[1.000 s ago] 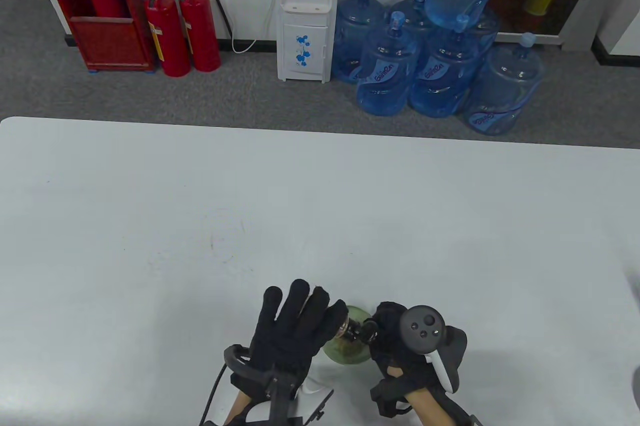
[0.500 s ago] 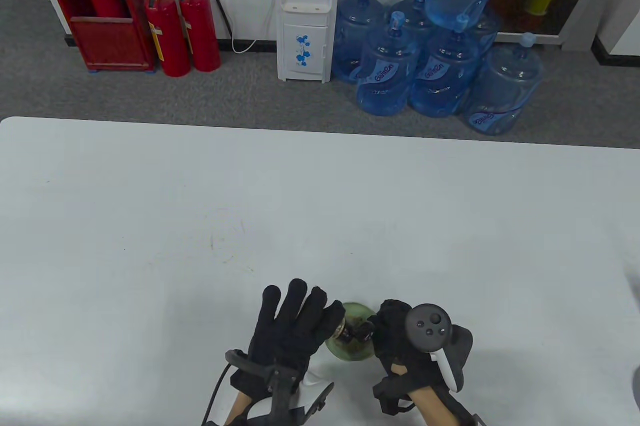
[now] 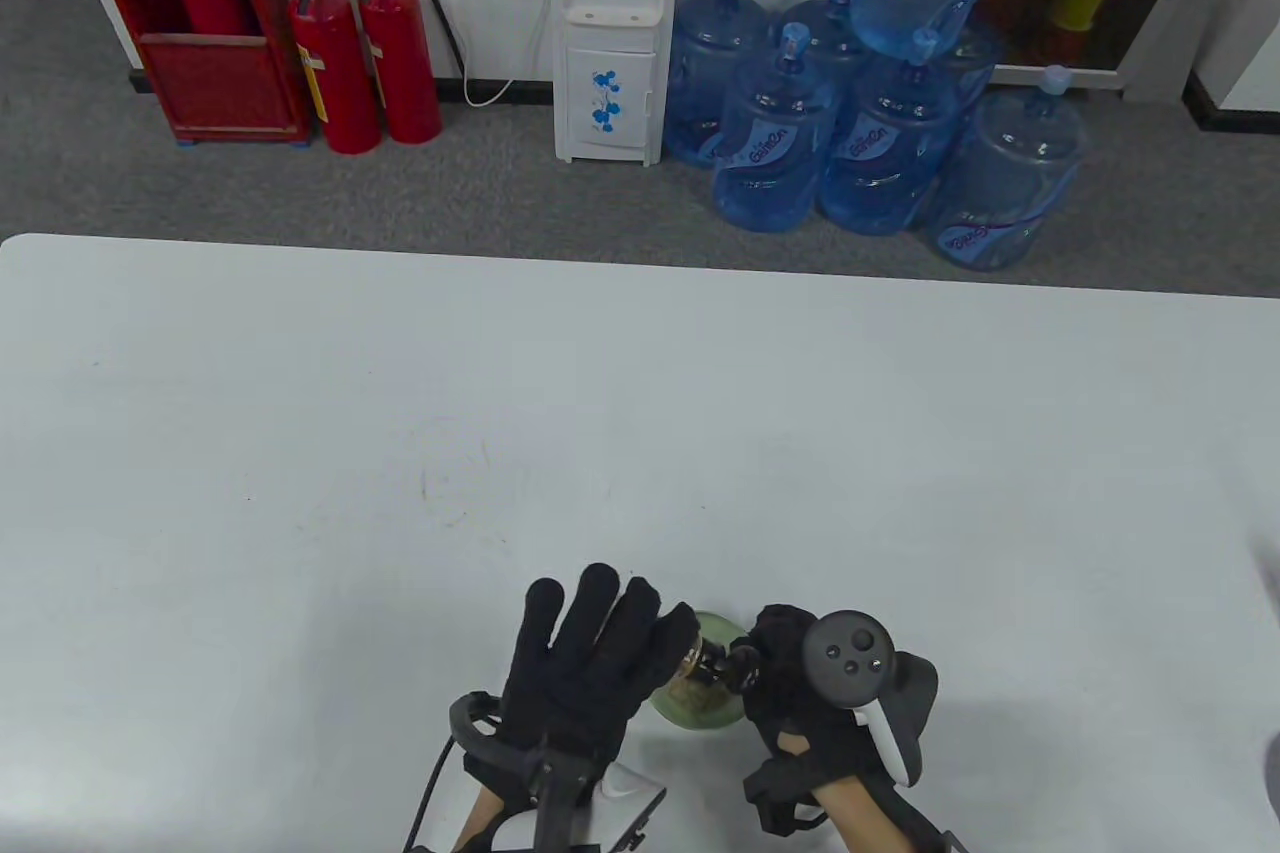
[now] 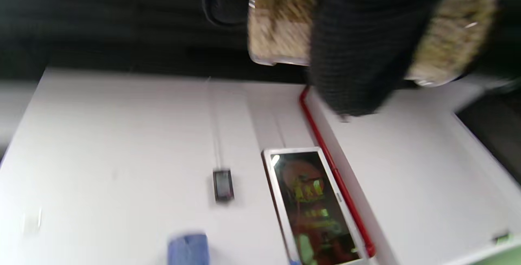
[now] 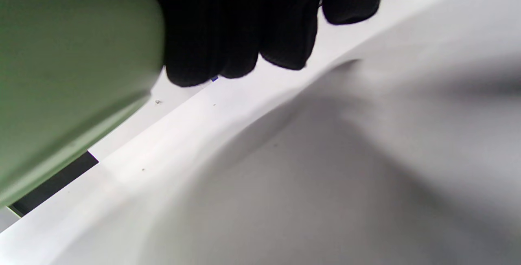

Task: Hold seasoning dish and receive white sesame seeds shaken from seasoning bottle

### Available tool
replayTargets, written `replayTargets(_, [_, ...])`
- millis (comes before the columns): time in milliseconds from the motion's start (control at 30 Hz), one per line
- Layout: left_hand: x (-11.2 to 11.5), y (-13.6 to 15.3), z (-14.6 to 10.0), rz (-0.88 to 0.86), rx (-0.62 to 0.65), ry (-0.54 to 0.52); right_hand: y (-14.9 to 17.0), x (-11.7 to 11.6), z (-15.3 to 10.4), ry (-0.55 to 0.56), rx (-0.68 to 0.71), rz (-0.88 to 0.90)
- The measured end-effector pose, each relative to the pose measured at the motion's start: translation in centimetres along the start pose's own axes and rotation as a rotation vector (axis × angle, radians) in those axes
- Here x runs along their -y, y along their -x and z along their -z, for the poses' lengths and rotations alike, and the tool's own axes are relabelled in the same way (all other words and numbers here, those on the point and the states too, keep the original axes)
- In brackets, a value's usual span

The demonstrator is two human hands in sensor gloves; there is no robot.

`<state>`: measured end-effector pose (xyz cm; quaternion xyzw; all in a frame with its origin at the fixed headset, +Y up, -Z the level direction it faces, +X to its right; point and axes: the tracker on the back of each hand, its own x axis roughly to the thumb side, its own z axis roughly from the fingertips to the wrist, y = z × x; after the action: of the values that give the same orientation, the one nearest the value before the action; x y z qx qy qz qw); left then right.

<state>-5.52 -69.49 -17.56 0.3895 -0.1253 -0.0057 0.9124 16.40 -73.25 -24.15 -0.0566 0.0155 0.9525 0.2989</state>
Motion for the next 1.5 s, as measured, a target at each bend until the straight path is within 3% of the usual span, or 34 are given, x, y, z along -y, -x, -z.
replayTargets(33, [1.2,-0.5,-0.4,0.095,0.034,0.101,-0.1,-0.1,0.0,-0.003,0.009,-0.009])
replayTargets(67, [1.4,-0.7,-0.9,0.198,0.131,0.089,0.0,-0.2,0.0,-0.003,0.011,-0.018])
replayTargets(100, [0.4,-0.8,-0.7,0.24,0.177,-0.039,0.0,-0.2,0.0,-0.004,0.008,-0.019])
replayTargets(133, [-0.8,-0.3,-0.3,0.188,0.114,-0.124,-0.1,-0.2,0.0,-0.006,0.004,-0.012])
replayTargets(167, [-0.8,0.0,-0.2,0.071,0.032,-0.106,-0.1,-0.1,-0.1,-0.004,0.004,-0.002])
replayTargets(233, [1.5,-0.5,-0.5,0.119,0.043,0.102,-0.2,-0.2,-0.1,-0.002,0.018,-0.013])
replayTargets(267, [1.7,-0.7,-0.8,0.202,0.105,0.117,-0.1,-0.3,-0.1,-0.002,0.018,-0.023])
replayTargets(300, [0.9,-0.7,-0.7,0.246,0.158,0.007,-0.1,-0.3,-0.1,-0.005,0.013,-0.028])
replayTargets(333, [-0.2,-0.3,-0.3,0.189,0.088,-0.073,-0.1,-0.3,-0.1,-0.006,0.009,-0.019])
replayTargets(367, [-0.6,0.2,-0.1,0.086,0.007,-0.086,-0.1,-0.2,-0.1,-0.005,0.009,-0.009])
replayTargets(400, [0.2,0.1,0.1,-0.009,-0.028,0.003,-0.2,-0.2,-0.1,-0.005,0.015,-0.009])
replayTargets(433, [1.6,-0.5,-0.2,0.087,0.022,0.107,-0.2,-0.3,-0.1,-0.005,0.026,-0.026])
replayTargets(500, [1.3,-1.0,-0.6,0.279,0.17,0.032,-0.2,-0.5,-0.1,-0.009,0.024,-0.042])
replayTargets(567, [-0.4,-0.3,-0.1,0.115,0.035,-0.08,-0.3,-0.4,-0.3,-0.008,0.021,-0.016])
replayTargets(600, [0.4,-0.3,0.1,0.001,0.0,0.011,-0.4,-0.3,-0.3,-0.007,0.029,-0.012])
replayTargets(667, [2.1,-0.7,-0.5,0.21,0.087,0.138,-0.4,-0.5,-0.3,-0.008,0.036,-0.035])
replayTargets(700, [1.7,-0.6,-0.6,0.245,0.131,0.084,-0.3,-0.5,-0.3,-0.009,0.032,-0.038])
replayTargets(767, [-0.2,0.1,-0.2,0.117,0.033,-0.055,-0.3,-0.3,-0.3,-0.006,0.022,-0.012])
replayTargets(800, [0.1,0.3,0.0,0.009,-0.014,-0.013,-0.4,-0.2,-0.3,-0.002,0.024,-0.001])
replayTargets(867, [1.9,-0.1,-0.3,0.146,0.038,0.144,-0.4,-0.3,-0.2,-0.003,0.033,-0.021])
replayTargets(933, [0.6,-0.1,-0.3,0.194,0.103,0.011,-0.2,-0.4,-0.2,-0.004,0.025,-0.03])
replayTargets(967, [-0.4,0.3,-0.1,0.089,0.012,-0.06,-0.3,-0.2,-0.3,-0.002,0.02,-0.011])
replayTargets(1000, [-0.1,0.4,0.0,0.009,-0.02,-0.031,-0.3,-0.2,-0.3,-0.001,0.024,-0.004])
replayTargets(1067, [2.1,-0.3,-0.3,0.165,0.031,0.159,-0.3,-0.3,-0.3,-0.004,0.034,-0.027])
replayTargets(1100, [1.8,-0.3,-0.7,0.227,0.107,0.125,-0.3,-0.4,-0.3,-0.004,0.032,-0.037])
replayTargets(1133, [0.3,-0.3,-0.4,0.205,0.115,-0.008,-0.3,-0.3,-0.3,-0.002,0.026,-0.03])
replayTargets(1167, [-0.7,0.1,-0.3,0.119,0.041,-0.077,-0.3,-0.2,-0.3,0.0,0.021,-0.012])
replayTargets(1200, [-0.5,0.3,-0.1,0.056,0.007,-0.062,-0.4,-0.1,-0.3,0.002,0.023,-0.002])
replayTargets(1267, [1.5,0.1,-0.5,0.166,0.045,0.124,-0.4,-0.2,-0.3,0.0,0.034,-0.02])
replayTargets(1300, [1.1,0.1,-0.7,0.207,0.108,0.067,-0.3,-0.2,-0.2,0.001,0.032,-0.03])
replayTargets(1367, [-0.7,0.3,-0.4,0.134,0.052,-0.079,-0.2,-0.1,-0.2,0.007,0.018,-0.011])
replayTargets(1433, [0.7,0.4,-0.1,0.079,0.013,0.043,-0.2,0.0,-0.2,0.003,0.021,0.0])
replayTargets(1467, [1.5,0.2,-0.6,0.175,0.056,0.133,-0.2,-0.1,-0.2,0.0,0.027,-0.015])
replayTargets(1500, [0.9,0.1,-0.7,0.197,0.114,0.05,-0.1,-0.1,-0.2,0.003,0.025,-0.023])
